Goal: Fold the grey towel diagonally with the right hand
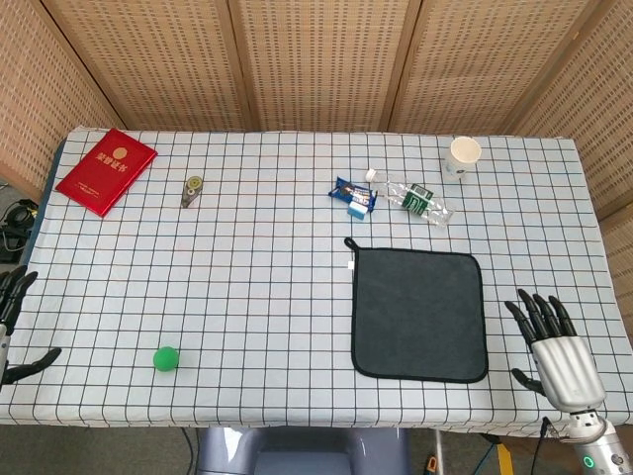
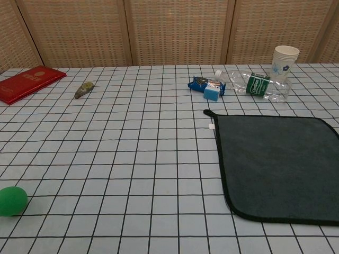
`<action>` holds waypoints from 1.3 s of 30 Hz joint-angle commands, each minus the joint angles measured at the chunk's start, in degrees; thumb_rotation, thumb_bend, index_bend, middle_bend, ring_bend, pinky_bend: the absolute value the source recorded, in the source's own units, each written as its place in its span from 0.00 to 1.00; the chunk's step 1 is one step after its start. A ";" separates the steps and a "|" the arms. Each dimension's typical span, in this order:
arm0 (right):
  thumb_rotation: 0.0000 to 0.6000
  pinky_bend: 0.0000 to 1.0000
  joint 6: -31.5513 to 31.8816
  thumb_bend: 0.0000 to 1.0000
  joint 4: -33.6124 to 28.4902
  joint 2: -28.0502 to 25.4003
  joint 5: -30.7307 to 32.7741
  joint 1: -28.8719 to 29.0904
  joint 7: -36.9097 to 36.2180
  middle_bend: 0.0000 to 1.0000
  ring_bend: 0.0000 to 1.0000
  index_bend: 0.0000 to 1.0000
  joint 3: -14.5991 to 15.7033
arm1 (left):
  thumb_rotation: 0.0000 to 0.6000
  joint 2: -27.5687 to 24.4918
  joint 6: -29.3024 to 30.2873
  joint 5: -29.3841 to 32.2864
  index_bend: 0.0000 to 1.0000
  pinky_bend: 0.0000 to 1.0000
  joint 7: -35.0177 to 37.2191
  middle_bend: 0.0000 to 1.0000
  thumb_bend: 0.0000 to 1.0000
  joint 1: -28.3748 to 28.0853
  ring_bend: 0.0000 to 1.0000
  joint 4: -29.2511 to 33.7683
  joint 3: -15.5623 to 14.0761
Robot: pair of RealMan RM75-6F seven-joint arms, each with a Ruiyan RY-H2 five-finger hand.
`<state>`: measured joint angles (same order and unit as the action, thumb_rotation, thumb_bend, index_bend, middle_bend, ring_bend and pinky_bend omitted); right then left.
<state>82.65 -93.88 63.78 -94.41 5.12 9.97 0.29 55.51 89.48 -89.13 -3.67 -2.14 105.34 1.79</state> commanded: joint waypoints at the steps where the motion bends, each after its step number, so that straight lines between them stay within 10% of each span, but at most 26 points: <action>1: 1.00 0.00 -5.22 0.00 4.67 3.76 0.42 1.84 0.08 0.00 0.00 0.14 1.84 | 1.00 0.21 -0.79 0.57 0.00 0.00 -0.39 0.00 0.00 -0.41 0.00 -0.06 0.16; 16: 1.00 0.00 -10.34 0.14 17.44 15.51 -2.73 4.86 -0.55 0.00 0.00 0.27 4.41 | 1.00 0.56 -2.05 2.20 0.00 0.00 -0.69 0.00 0.00 -1.01 0.00 -0.31 0.63; 39: 1.00 0.00 -10.93 0.25 24.71 19.09 -3.15 7.14 0.25 0.00 0.00 0.33 4.26 | 1.00 0.80 -2.58 2.80 0.00 0.00 -1.05 0.00 0.00 -1.25 0.00 -0.37 0.66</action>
<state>71.82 -69.27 82.80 -97.68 12.21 10.07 4.58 56.30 86.91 -86.33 -4.71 -3.39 104.96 2.46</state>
